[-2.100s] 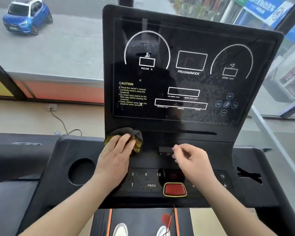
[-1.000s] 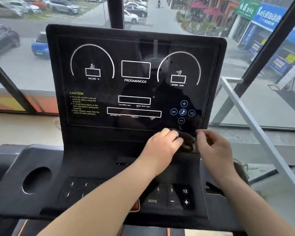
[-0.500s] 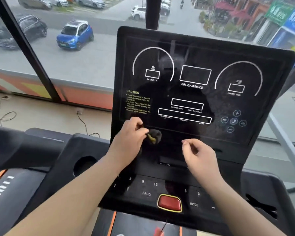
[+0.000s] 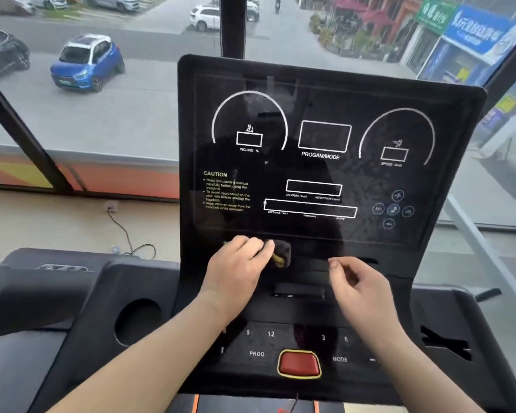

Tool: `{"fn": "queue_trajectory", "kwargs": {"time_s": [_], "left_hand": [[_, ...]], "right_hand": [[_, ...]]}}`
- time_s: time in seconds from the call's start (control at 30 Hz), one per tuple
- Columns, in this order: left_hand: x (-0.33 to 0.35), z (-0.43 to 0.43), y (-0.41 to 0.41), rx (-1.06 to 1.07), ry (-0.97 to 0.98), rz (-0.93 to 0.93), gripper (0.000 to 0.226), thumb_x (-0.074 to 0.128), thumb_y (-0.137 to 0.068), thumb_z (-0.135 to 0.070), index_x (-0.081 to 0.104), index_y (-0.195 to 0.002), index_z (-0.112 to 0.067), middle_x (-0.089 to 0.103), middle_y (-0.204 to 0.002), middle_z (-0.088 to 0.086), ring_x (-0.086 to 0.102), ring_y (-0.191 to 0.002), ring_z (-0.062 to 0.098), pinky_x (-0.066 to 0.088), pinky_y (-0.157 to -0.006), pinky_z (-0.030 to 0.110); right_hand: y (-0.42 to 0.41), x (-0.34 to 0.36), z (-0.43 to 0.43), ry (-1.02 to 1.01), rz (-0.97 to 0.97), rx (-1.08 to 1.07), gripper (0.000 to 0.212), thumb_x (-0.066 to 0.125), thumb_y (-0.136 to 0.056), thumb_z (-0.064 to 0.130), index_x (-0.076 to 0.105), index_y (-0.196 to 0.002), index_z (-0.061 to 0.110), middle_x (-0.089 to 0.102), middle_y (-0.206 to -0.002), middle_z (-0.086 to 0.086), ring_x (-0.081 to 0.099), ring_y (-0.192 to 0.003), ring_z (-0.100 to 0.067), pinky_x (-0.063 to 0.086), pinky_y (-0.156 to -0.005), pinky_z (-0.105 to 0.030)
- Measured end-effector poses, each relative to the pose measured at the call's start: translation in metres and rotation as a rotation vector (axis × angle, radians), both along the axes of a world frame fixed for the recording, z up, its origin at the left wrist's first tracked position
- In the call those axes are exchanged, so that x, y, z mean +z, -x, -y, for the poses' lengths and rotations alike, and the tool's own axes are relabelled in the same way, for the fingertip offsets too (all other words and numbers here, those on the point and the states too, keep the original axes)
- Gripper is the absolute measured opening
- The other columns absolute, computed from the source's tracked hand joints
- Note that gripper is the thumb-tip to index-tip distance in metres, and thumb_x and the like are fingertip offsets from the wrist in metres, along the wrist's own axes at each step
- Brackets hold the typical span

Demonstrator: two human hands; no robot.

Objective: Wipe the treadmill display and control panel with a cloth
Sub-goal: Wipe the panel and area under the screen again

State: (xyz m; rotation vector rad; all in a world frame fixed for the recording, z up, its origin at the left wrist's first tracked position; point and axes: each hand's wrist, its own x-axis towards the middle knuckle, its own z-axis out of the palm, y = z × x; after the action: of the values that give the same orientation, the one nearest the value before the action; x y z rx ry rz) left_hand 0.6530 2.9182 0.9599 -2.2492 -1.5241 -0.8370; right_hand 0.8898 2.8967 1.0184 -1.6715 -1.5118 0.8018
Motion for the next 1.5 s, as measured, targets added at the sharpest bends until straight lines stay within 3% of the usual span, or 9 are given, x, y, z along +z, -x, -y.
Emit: {"fn": "queue_trajectory", "kwargs": {"time_s": [0.17, 0.4, 0.73, 0.87, 1.07, 1.2, 1.3, 1.4, 1.5], "left_hand": [[0.002, 0.011, -0.032, 0.096, 0.024, 0.116, 0.038, 0.060, -0.101, -0.035, 0.073, -0.122, -0.006, 0.071, -0.100, 0.002, 0.065, -0.096, 0.023, 0.056, -0.089, 0.035], [0.003, 0.004, -0.069, 0.221, 0.013, 0.079, 0.032, 0.062, -0.099, -0.038, 0.078, -0.110, -0.013, 0.066, -0.089, -0.002, 0.061, -0.085, 0.020, 0.052, -0.077, 0.028], [0.007, -0.018, -0.196, 0.158, 0.028, 0.192, 0.018, 0.072, -0.095, -0.036, 0.080, -0.094, -0.020, 0.062, -0.079, -0.009, 0.058, -0.076, 0.014, 0.035, -0.065, 0.018], [0.009, -0.032, -0.260, 0.011, 0.086, -0.011, 0.018, 0.079, -0.085, -0.034, 0.074, -0.078, -0.019, 0.058, -0.074, -0.005, 0.058, -0.069, 0.017, 0.039, -0.061, 0.026], [-0.029, 0.019, -0.331, -0.221, 0.349, -0.213, 0.016, 0.080, -0.070, -0.037, 0.069, -0.061, -0.029, 0.059, -0.063, -0.007, 0.058, -0.059, 0.016, 0.040, -0.050, 0.023], [-0.035, 0.025, -0.300, -0.247, 0.411, -0.057, 0.031, 0.052, -0.090, -0.046, 0.075, -0.091, -0.025, 0.070, -0.093, -0.008, 0.065, -0.083, 0.017, 0.055, -0.058, 0.029], [-0.028, 0.028, -0.268, -0.227, 0.386, -0.019, 0.029, 0.065, -0.092, -0.034, 0.072, -0.117, -0.020, 0.069, -0.130, 0.000, 0.068, -0.108, 0.021, 0.062, -0.081, 0.035], [-0.027, 0.039, -0.266, -0.192, 0.474, -0.045, 0.041, 0.051, -0.097, -0.035, 0.069, -0.130, -0.020, 0.059, -0.147, 0.007, 0.057, -0.133, 0.027, 0.053, -0.105, 0.042], [-0.025, 0.059, -0.278, -0.169, 0.797, 0.053, 0.069, 0.018, -0.100, -0.061, 0.046, -0.153, -0.027, 0.028, -0.167, -0.001, 0.021, -0.156, 0.020, 0.016, -0.128, 0.040]], "right_hand": [[-0.032, -0.007, 0.003, 0.050, -0.022, -0.035, 0.016, 0.062, -0.098, 0.030, 0.074, -0.087, 0.029, 0.068, -0.068, 0.020, 0.060, -0.064, 0.002, 0.044, -0.064, -0.012], [-0.071, -0.013, -0.010, 0.091, -0.060, 0.002, 0.017, 0.060, -0.098, 0.033, 0.072, -0.085, 0.030, 0.069, -0.068, 0.015, 0.060, -0.063, -0.002, 0.048, -0.067, -0.026], [-0.161, -0.029, -0.017, -0.164, 0.133, -0.050, 0.034, 0.064, -0.096, 0.019, 0.063, -0.129, 0.024, 0.053, -0.125, 0.012, 0.053, -0.115, -0.005, 0.045, -0.094, -0.014], [-0.196, -0.032, -0.011, -0.118, 0.074, -0.091, 0.034, 0.063, -0.096, 0.013, 0.063, -0.129, 0.023, 0.056, -0.122, 0.009, 0.059, -0.114, -0.012, 0.051, -0.103, -0.037], [-0.224, -0.037, 0.003, -0.018, -0.005, -0.057, 0.026, 0.061, -0.098, 0.016, 0.063, -0.118, 0.032, 0.062, -0.115, 0.015, 0.063, -0.105, -0.002, 0.057, -0.089, -0.032], [-0.238, -0.047, 0.012, 0.046, -0.035, -0.069, 0.023, 0.060, -0.099, 0.017, 0.067, -0.119, 0.026, 0.067, -0.115, 0.012, 0.061, -0.103, 0.008, 0.050, -0.077, -0.008], [-0.238, -0.054, 0.020, 0.069, -0.050, -0.078, 0.023, 0.061, -0.099, 0.018, 0.069, -0.118, 0.026, 0.069, -0.111, 0.014, 0.061, -0.101, 0.009, 0.048, -0.075, -0.006], [-0.227, -0.062, 0.027, 0.077, -0.061, -0.079, 0.020, 0.060, -0.099, 0.019, 0.070, -0.116, 0.027, 0.070, -0.108, 0.014, 0.064, -0.100, 0.002, 0.053, -0.086, -0.020], [-0.212, -0.069, 0.032, 0.089, -0.054, -0.041, 0.021, 0.059, -0.101, 0.023, 0.070, -0.118, 0.025, 0.070, -0.111, 0.015, 0.065, -0.106, -0.003, 0.053, -0.097, -0.030]]}}
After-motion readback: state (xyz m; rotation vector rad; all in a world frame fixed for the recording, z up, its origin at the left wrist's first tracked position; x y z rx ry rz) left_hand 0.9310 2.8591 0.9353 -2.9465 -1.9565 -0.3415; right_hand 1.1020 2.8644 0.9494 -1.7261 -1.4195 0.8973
